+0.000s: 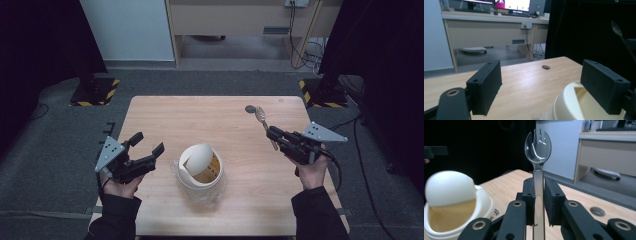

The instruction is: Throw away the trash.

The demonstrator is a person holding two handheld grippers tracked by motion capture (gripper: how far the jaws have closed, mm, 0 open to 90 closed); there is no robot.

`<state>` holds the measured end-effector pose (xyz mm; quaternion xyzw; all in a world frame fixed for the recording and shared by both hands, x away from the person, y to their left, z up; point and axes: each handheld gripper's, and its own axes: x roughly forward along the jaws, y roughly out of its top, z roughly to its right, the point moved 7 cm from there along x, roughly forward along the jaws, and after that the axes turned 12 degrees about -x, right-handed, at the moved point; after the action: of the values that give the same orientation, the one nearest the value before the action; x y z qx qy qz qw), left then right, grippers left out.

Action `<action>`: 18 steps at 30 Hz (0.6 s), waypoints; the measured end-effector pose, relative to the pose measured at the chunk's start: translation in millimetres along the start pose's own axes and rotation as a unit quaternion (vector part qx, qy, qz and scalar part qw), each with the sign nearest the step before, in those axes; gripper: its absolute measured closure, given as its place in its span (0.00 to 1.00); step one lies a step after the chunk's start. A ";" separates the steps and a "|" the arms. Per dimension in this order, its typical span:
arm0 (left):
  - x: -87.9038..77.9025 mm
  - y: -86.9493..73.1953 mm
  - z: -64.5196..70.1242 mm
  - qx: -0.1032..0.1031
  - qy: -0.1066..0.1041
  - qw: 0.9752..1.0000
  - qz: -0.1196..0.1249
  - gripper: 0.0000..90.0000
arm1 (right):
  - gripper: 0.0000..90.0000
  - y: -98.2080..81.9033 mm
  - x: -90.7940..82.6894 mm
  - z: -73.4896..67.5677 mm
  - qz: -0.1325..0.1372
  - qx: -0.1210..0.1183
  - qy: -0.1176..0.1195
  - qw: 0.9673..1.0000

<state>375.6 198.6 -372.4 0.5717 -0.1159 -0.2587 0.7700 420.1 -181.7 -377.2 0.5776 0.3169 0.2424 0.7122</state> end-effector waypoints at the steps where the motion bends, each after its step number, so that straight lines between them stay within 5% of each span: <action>1: 2.1 3.3 3.1 0.002 -0.001 1.000 0.005 0.18 | 0.88 2.2 0.2 -1.6 0.004 0.002 0.001 1.000; 18: 37.6 26.3 69.6 0.023 -0.067 0.997 0.012 0.18 | 0.88 21.5 7.9 -24.2 0.036 -0.008 0.027 0.999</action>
<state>381.2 127.1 -329.9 0.5694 -0.1801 -0.2844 0.7500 408.2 -155.3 -360.7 0.5761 0.3138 0.2858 0.6986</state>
